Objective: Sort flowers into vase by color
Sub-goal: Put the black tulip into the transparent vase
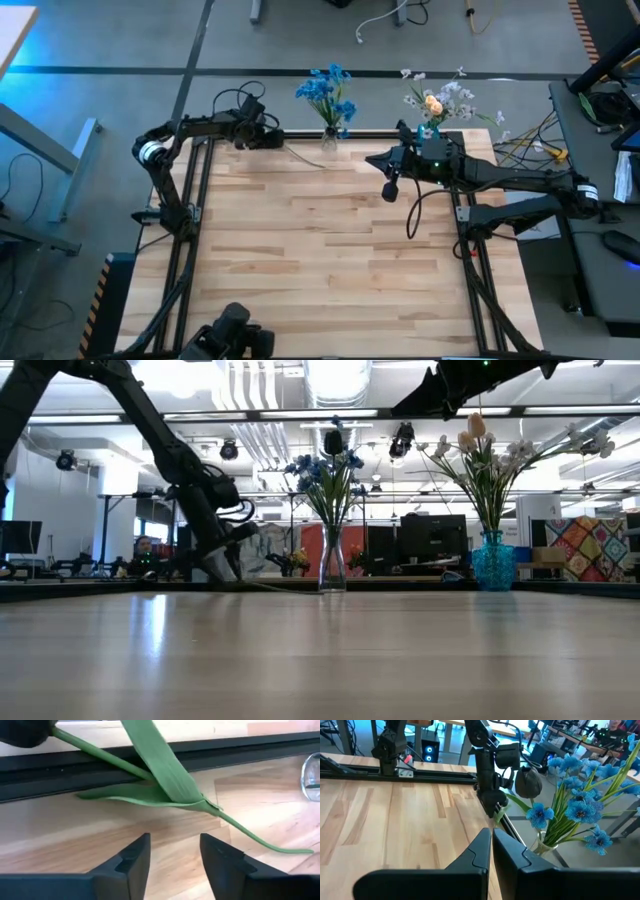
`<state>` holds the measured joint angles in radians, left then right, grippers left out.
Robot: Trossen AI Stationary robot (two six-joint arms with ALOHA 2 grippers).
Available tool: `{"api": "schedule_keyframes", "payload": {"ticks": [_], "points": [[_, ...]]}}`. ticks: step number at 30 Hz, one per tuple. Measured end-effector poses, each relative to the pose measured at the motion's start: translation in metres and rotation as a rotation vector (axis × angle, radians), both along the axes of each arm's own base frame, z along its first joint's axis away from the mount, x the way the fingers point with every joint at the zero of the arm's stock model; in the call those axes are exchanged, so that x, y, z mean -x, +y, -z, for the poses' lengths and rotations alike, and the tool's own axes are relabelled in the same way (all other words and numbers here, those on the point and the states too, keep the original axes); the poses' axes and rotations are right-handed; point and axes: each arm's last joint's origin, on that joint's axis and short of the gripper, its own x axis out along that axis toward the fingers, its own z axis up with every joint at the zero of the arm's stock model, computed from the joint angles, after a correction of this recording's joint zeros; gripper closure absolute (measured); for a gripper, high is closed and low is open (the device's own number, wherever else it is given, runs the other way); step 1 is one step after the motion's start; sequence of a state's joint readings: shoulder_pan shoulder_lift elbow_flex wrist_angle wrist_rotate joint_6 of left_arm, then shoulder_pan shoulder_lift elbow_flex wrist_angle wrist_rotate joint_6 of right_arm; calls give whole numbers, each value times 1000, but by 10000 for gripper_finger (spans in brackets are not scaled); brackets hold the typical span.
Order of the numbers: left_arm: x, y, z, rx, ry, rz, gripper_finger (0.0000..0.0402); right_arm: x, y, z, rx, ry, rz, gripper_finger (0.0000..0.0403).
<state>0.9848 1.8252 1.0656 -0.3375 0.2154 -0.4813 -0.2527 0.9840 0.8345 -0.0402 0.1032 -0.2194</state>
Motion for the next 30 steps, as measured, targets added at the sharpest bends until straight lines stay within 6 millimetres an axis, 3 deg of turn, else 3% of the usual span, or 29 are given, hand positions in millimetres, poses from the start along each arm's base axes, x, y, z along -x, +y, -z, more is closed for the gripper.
{"api": "schedule_keyframes", "payload": {"ticks": [3, 7, 13, 18, 25, 30], "points": [[-4, 1, -3, -36, -3, 27, 266, 0, 0, 0, -1, 2, 0, 390], [-23, -4, -15, -164, 66, 293, 282, 0, 0, 1, -2, 8, 0, 390], [-52, -22, -34, -423, 515, 740, 283, 0, 0, 1, 4, 15, -2, 390], [-70, -40, -32, -547, 648, 1061, 283, 1, 0, 4, -3, 38, -2, 390], [-68, -34, -19, -542, 769, 1133, 283, 1, 0, 6, -6, 52, -1, 390], [-73, -29, 7, -520, 807, 1206, 283, 1, 0, 7, -6, 57, -2, 390]]}}
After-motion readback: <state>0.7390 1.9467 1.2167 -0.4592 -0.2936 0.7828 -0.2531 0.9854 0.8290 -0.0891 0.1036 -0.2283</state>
